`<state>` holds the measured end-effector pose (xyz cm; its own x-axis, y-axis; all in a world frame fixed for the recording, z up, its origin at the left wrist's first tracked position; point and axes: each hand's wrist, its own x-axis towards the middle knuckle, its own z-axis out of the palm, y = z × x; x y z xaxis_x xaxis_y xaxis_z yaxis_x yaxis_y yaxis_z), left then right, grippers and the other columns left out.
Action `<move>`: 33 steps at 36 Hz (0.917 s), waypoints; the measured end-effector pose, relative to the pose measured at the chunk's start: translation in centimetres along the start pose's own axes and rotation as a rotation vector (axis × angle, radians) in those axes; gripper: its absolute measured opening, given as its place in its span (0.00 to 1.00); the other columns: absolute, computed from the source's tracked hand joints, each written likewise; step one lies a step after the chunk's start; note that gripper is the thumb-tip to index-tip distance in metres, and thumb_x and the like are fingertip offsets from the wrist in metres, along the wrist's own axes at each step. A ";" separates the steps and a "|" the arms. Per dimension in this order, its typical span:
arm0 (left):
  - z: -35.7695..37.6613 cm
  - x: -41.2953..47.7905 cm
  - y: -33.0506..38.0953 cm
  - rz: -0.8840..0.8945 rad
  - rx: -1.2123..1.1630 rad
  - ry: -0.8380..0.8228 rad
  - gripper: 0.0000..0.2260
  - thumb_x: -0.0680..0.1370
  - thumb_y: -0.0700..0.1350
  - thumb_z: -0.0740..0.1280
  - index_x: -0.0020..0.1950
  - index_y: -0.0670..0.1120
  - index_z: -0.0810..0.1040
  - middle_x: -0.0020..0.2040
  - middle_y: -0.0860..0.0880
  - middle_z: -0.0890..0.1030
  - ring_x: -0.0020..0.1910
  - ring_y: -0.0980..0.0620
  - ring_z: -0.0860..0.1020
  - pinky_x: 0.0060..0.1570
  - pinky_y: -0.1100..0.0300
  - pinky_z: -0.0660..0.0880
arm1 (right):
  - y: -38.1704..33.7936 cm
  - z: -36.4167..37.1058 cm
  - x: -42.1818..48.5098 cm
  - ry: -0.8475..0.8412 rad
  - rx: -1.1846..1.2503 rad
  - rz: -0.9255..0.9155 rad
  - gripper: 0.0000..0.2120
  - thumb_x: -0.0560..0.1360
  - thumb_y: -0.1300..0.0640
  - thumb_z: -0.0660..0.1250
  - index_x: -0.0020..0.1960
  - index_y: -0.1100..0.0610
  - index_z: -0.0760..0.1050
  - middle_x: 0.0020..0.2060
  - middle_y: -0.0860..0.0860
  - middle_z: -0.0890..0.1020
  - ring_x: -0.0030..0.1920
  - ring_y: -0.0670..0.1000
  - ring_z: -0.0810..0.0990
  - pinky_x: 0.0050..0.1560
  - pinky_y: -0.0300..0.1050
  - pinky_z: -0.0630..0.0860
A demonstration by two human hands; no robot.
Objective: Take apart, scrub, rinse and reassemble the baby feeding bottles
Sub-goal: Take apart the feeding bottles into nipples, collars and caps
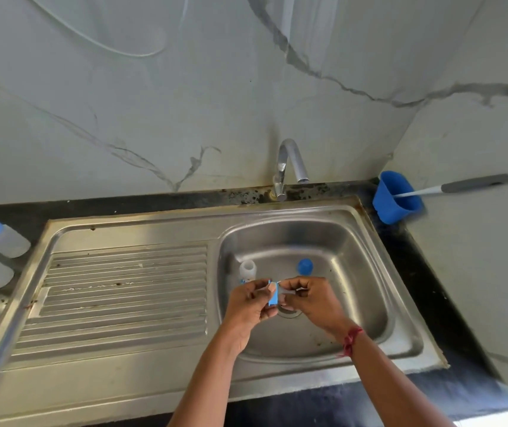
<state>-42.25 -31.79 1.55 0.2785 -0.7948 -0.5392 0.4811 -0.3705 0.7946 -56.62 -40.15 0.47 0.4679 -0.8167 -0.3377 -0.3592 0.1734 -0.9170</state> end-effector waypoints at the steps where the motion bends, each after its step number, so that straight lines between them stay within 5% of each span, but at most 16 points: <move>1: 0.0 -0.1 0.0 0.002 -0.002 -0.009 0.09 0.78 0.43 0.71 0.56 0.42 0.81 0.44 0.45 0.86 0.43 0.50 0.85 0.49 0.53 0.82 | -0.1 -0.2 0.0 -0.010 0.003 0.008 0.11 0.71 0.65 0.76 0.53 0.62 0.82 0.42 0.56 0.87 0.42 0.57 0.87 0.52 0.55 0.82; 16: 2.8 2.0 1.6 0.014 0.013 0.022 0.13 0.76 0.42 0.72 0.58 0.39 0.80 0.51 0.39 0.85 0.47 0.43 0.85 0.46 0.54 0.83 | -2.6 -3.4 2.8 -0.096 -0.073 0.036 0.06 0.71 0.63 0.76 0.48 0.62 0.83 0.36 0.57 0.86 0.40 0.57 0.86 0.50 0.55 0.83; 24: 2.8 2.6 2.1 0.031 0.009 0.042 0.14 0.75 0.42 0.73 0.59 0.39 0.79 0.54 0.39 0.84 0.50 0.43 0.85 0.49 0.52 0.83 | -4.1 -4.0 4.1 -0.169 -0.143 -0.008 0.04 0.68 0.68 0.74 0.37 0.61 0.83 0.35 0.62 0.85 0.42 0.67 0.84 0.49 0.62 0.82; 33: 3.5 2.6 3.0 0.067 0.068 0.009 0.17 0.74 0.42 0.75 0.60 0.40 0.78 0.54 0.39 0.84 0.51 0.43 0.85 0.51 0.49 0.82 | -4.8 -3.9 3.8 -0.048 -0.162 -0.045 0.07 0.68 0.68 0.76 0.35 0.61 0.80 0.33 0.58 0.84 0.35 0.57 0.85 0.43 0.57 0.84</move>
<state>-43.01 -36.67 3.56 0.3153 -0.8147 -0.4867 0.4040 -0.3489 0.8456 -56.27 -46.27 4.41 0.5227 -0.7940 -0.3103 -0.4605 0.0434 -0.8866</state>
